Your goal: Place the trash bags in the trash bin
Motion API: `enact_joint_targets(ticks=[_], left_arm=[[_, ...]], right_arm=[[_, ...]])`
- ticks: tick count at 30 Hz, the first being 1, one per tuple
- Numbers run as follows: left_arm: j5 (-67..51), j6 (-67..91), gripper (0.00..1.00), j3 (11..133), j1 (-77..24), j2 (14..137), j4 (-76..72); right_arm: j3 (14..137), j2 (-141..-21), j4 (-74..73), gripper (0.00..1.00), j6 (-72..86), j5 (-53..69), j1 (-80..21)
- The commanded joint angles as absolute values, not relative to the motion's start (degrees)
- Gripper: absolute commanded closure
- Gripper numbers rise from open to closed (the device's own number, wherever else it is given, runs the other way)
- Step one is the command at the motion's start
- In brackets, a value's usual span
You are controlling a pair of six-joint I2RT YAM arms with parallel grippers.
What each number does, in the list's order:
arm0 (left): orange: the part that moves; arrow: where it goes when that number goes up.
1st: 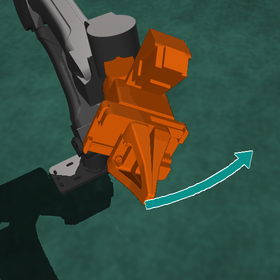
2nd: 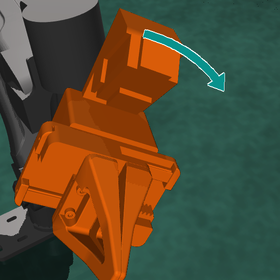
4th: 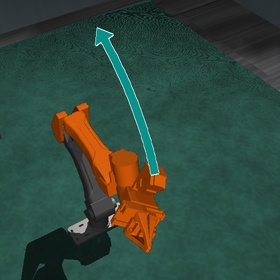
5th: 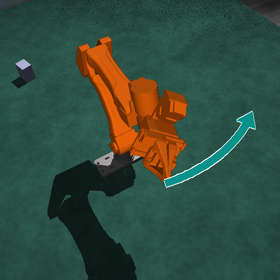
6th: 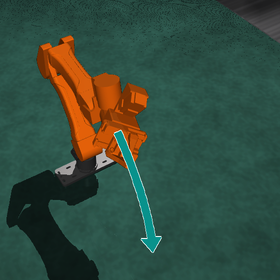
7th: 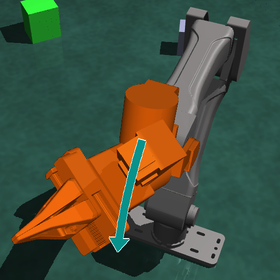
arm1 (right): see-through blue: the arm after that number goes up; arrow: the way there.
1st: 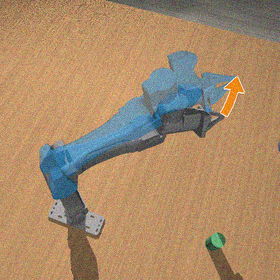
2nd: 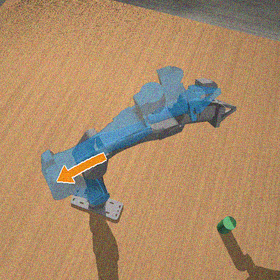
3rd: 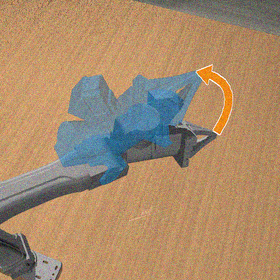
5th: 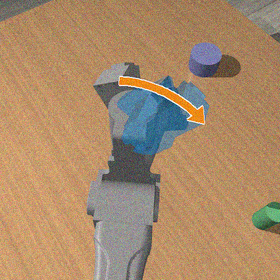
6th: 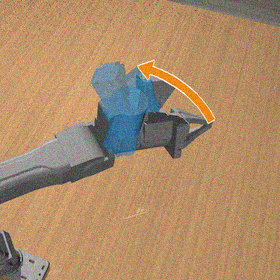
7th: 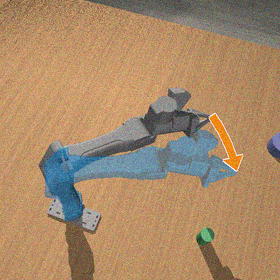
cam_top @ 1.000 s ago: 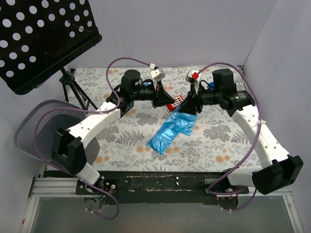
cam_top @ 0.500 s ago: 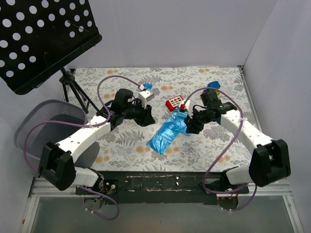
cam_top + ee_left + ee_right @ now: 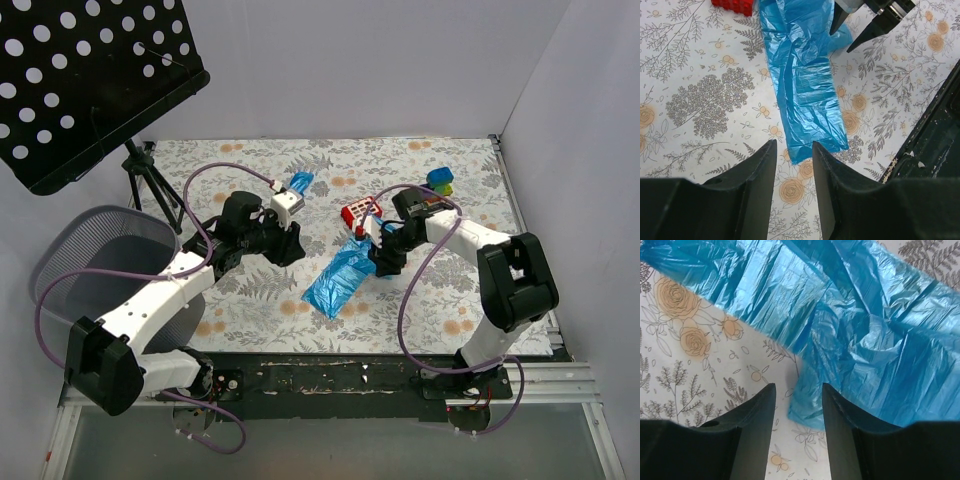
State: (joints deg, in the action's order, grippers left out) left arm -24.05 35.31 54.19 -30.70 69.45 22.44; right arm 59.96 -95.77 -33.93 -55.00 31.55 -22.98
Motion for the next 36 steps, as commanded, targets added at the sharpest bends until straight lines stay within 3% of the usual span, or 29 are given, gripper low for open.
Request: enact_joint_targets(ticks=[1, 14, 25, 31, 36], left_arm=[[-22.50, 33.84, 0.66, 53.96, -30.23, 67.68, 23.29], [-21.88, 33.40, 0.65, 54.58, -29.62, 68.64, 22.59], [-22.32, 33.31, 0.65, 55.02, -29.27, 69.52, 22.15], [-22.94, 33.66, 0.65, 54.67, -29.09, 69.52, 21.45], [-24.17, 32.96, 0.66, 54.58, -29.09, 69.70, 21.01]], right_arm=[[65.12, -98.34, -32.96, 0.49, -57.49, 33.40, -24.08], [66.80, -103.27, -32.17, 0.53, -55.99, 31.64, -26.63], [66.97, -104.85, -31.29, 0.71, -55.20, 29.97, -26.63], [65.66, -103.89, -31.73, 0.99, -55.72, 30.06, -26.63], [69.42, -100.64, -32.94, 0.99, -50.64, 31.54, -25.93]])
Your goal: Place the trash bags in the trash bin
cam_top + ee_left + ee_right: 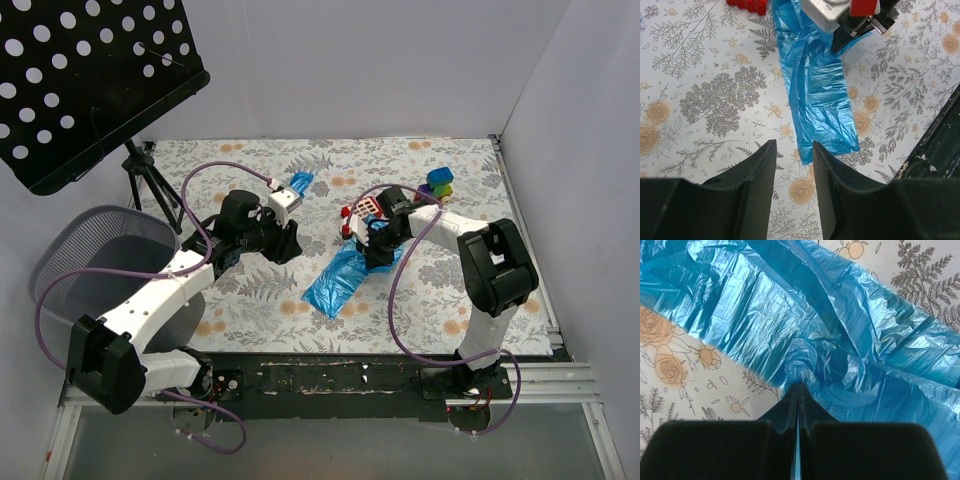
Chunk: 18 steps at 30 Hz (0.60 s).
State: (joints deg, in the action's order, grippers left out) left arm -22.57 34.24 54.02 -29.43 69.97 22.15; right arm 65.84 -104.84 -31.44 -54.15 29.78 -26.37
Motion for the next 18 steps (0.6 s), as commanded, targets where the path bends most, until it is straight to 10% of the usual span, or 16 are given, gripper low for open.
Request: enact_joint_targets(ticks=[1, 18], left_arm=[[-24.78, 32.52, 0.66, 54.58, -29.18, 69.70, 20.74], [-36.39, 38.59, 0.69, 62.31, -29.09, 76.81, 17.93]], right_arm=[[72.13, -99.76, -35.05, 0.99, -49.15, 32.51, -25.67], [76.02, -86.39, -27.50, 0.99, -22.74, 39.55, -25.22]])
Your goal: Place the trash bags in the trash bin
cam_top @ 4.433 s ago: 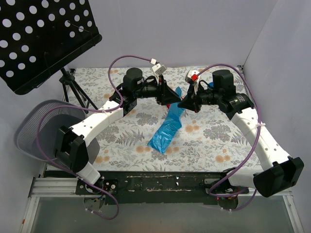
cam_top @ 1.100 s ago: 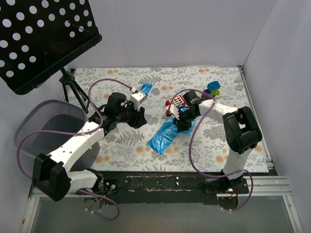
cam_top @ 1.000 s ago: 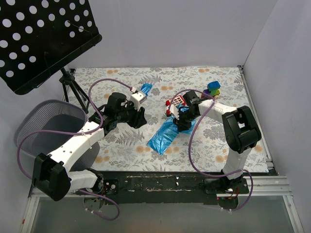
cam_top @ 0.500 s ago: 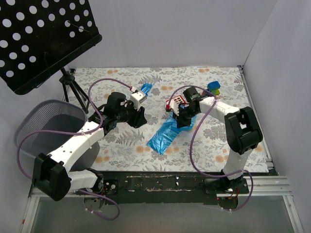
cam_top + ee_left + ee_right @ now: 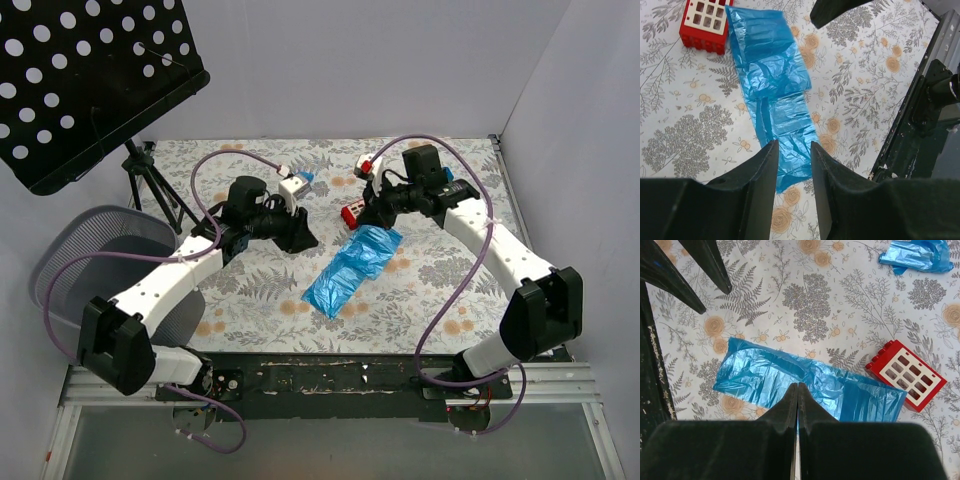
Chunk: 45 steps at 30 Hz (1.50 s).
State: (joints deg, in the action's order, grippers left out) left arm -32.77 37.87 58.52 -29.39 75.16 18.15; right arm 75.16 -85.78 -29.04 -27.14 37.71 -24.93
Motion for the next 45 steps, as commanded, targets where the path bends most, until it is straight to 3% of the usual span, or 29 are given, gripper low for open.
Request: enact_joint_targets(ticks=[1, 3, 5, 6, 7, 13, 33, 42, 45], left_arm=[[-35.78, 38.41, 0.69, 62.49, -29.09, 77.16, 18.10], [-34.81, 38.32, 0.68, 62.05, -29.09, 76.82, 18.19], [-33.23, 38.49, 0.65, 60.91, -29.09, 76.12, 18.19], [-32.18, 38.58, 0.64, 60.39, -29.09, 75.77, 18.28], [-31.12, 38.67, 0.63, 59.86, -29.09, 75.07, 18.46], [-26.55, 36.39, 0.60, 58.27, -29.09, 71.81, 21.44], [-24.08, 34.72, 0.60, 56.87, -29.09, 69.87, 22.67], [-24.70, 34.98, 0.60, 55.90, -29.09, 69.96, 21.80], [-25.83, 35.16, 0.61, 55.64, -29.09, 70.22, 20.75]], right_arm=[[75.07, -86.66, -28.73, 0.98, -25.55, 38.77, -25.75], [72.17, -87.18, -31.10, 0.69, -30.65, 35.09, -26.98], [68.75, -88.41, -32.51, 0.56, -35.22, 32.97, -27.16], [67.25, -89.11, -32.87, 0.42, -38.20, 32.26, -27.16], [65.76, -89.64, -32.70, 0.38, -40.15, 31.82, -27.16], [64.16, -94.82, -28.22, 0.37, -43.94, 29.97, -27.16], [70.93, -109.25, -27.25, 0.42, -49.74, 26.99, -30.23], [70.49, -107.32, -26.45, 0.99, -50.01, 25.75, -30.23], [71.71, -103.99, -27.42, 0.99, -46.77, 26.98, -29.97]])
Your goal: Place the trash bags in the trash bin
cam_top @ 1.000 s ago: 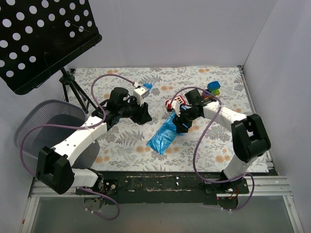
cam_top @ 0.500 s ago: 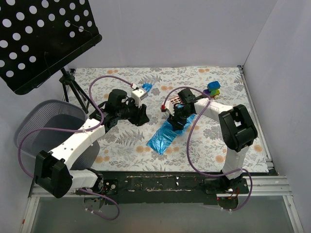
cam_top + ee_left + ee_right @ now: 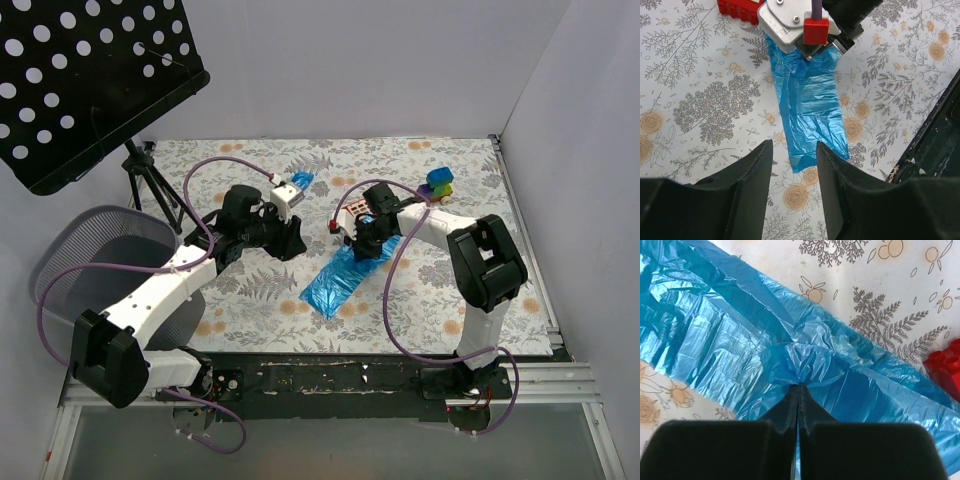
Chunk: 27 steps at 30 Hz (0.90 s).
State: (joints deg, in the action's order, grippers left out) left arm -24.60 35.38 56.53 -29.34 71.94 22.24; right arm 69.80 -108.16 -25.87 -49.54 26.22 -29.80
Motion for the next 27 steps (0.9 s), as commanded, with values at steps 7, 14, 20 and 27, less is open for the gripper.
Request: enact_joint_targets(ticks=[7, 14, 20, 27], left_arm=[[-35.58, 31.91, 0.61, 56.07, -29.09, 70.40, 16.53], [-41.21, 27.69, 0.71, 59.31, -29.09, 71.54, 11.43], [-46.30, 36.80, 0.63, 68.28, -28.39, 76.98, 10.99], [-49.75, 50.52, 0.56, 73.12, -27.69, 81.47, 5.63]], right_arm=[[79.88, -92.65, -32.25, 0.99, -34.91, 36.72, -29.27], [84.11, -86.67, -28.23, 0.99, -19.10, 40.17, -27.78], [81.39, -84.03, -17.69, 0.99, -9.95, 49.29, -23.56], [77.96, -82.97, -10.03, 0.99, -0.88, 55.81, -19.78]])
